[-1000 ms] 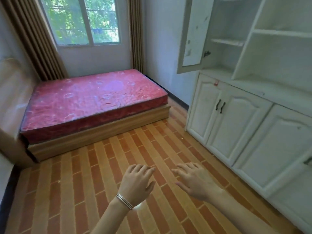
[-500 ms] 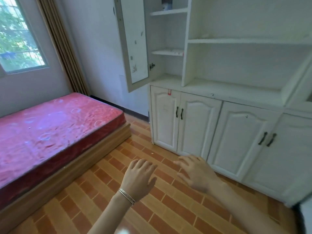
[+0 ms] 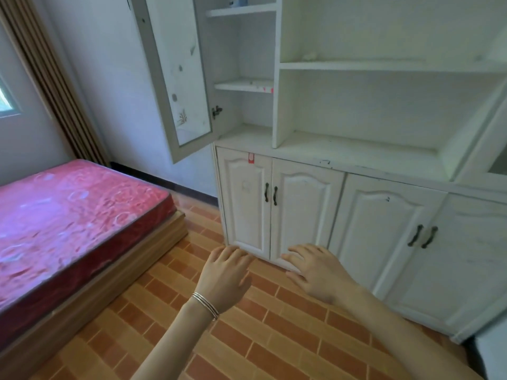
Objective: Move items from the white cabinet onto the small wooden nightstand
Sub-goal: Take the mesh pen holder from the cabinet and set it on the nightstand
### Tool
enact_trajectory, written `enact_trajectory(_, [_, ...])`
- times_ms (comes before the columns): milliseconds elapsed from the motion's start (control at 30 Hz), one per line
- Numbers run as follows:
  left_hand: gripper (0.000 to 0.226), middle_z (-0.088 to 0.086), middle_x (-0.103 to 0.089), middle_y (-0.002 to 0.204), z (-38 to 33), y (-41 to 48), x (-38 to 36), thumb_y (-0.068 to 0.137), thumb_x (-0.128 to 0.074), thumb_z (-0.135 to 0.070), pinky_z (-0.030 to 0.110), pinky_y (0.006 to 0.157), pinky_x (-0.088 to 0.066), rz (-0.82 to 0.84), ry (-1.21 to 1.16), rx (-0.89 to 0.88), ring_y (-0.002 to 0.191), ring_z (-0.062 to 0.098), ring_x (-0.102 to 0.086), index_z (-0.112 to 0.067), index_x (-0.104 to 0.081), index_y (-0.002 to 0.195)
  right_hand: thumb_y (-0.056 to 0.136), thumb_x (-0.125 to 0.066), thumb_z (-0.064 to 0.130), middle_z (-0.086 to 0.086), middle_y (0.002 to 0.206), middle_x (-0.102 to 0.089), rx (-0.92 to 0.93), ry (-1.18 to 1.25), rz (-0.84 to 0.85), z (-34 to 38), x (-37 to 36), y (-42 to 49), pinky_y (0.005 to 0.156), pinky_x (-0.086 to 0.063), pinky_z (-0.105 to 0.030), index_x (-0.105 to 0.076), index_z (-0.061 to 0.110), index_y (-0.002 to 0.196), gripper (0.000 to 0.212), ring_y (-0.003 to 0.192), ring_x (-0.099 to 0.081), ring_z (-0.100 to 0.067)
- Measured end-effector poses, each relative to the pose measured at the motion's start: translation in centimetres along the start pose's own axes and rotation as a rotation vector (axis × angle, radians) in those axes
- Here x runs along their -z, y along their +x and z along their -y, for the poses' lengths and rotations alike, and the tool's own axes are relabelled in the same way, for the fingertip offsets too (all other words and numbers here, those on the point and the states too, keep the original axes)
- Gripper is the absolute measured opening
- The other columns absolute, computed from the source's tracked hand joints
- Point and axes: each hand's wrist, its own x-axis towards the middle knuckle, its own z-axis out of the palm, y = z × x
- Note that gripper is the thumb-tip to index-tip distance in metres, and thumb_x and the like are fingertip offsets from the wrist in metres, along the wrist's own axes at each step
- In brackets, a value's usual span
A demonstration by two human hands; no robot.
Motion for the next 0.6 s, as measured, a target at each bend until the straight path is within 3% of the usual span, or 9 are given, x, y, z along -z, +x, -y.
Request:
enact_trajectory(167, [0.038, -0.004, -0.067, 0.105, 1.7, 7.6, -1.9, 0.076, -0.068, -0.038, 0.04, 0.088, -0.048, -0.037, 0.022, 0.006, 0.101, 0.019, -0.062, -0.024, -0.066, 0.111, 0.085, -0.016, 0.054, -0.001, 0.138, -0.046, 0.013, -0.001, -0.03, -5.8, 1.3, 6.0, 0.1, -0.031, -0.036, -0.043, 0.025, 0.134, 0.063, 0.126, -0.04, -0.02])
enact_trajectory(267, [0.038, -0.006, -0.066, 0.108, 3.1, 11.5, -2.4, 0.083, -0.049, -0.042, 0.039, 0.089, -0.047, -0.059, 0.037, 0.037, 0.104, 0.018, -0.06, -0.025, -0.063, 0.115, 0.094, -0.031, 0.046, 0.0, 0.141, -0.04, 0.052, -0.043, -0.007, -8.9, 2.5, 9.7, 0.104, -0.027, -0.035, -0.038, 0.025, 0.137, 0.048, 0.129, -0.035, -0.018])
enact_trajectory(367, [0.039, -0.004, -0.067, 0.108, 4.7, 14.4, -2.5, 0.079, -0.066, -0.037, 0.041, 0.089, -0.047, -0.097, 0.032, 0.075, 0.104, 0.019, -0.061, -0.023, -0.064, 0.115, 0.095, -0.033, 0.045, 0.0, 0.143, -0.039, 0.084, -0.063, -0.008, -11.1, 3.8, 13.2, 0.106, -0.026, -0.035, -0.038, 0.025, 0.137, 0.046, 0.131, -0.033, -0.017])
enact_trajectory(500, [0.041, -0.002, -0.068, 0.106, 6.8, 17.7, -3.0, 0.075, -0.071, -0.034, 0.043, 0.088, -0.048, -0.124, 0.058, 0.081, 0.103, 0.022, -0.062, -0.021, -0.065, 0.114, 0.087, -0.018, 0.052, -0.001, 0.137, -0.047, 0.103, -0.056, -0.053, -12.9, 4.8, 17.1, 0.102, -0.032, -0.038, -0.043, 0.026, 0.133, 0.059, 0.126, -0.04, -0.02])
enact_trajectory(600, [0.04, -0.001, -0.068, 0.106, 8.7, 20.3, -3.9, 0.077, -0.07, -0.034, 0.043, 0.089, -0.047, -0.143, 0.06, 0.065, 0.102, 0.022, -0.062, -0.02, -0.065, 0.114, 0.093, -0.034, 0.046, -0.002, 0.136, -0.048, 0.115, -0.061, -0.09, -14.0, 5.3, 20.0, 0.103, -0.032, -0.038, -0.045, 0.025, 0.132, 0.046, 0.125, -0.041, -0.02])
